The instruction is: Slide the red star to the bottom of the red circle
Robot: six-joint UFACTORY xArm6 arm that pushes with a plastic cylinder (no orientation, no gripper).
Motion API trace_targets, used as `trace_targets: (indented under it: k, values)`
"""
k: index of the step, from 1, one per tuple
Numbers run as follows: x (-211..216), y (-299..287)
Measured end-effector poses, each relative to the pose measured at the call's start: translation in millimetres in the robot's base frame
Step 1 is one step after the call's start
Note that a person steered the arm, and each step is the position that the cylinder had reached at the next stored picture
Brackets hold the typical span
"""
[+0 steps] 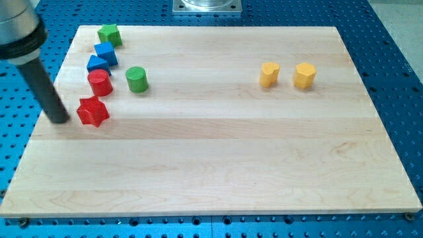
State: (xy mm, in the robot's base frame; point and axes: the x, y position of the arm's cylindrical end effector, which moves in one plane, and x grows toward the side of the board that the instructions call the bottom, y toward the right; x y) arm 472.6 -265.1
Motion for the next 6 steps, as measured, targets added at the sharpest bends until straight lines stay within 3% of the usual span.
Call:
trace_targets:
  k: [2, 4, 5, 6]
  values:
    - [13.4, 60.5]
    - [-11.3, 65.7]
    - [8.8, 108.4]
    - [-6.6, 210.6]
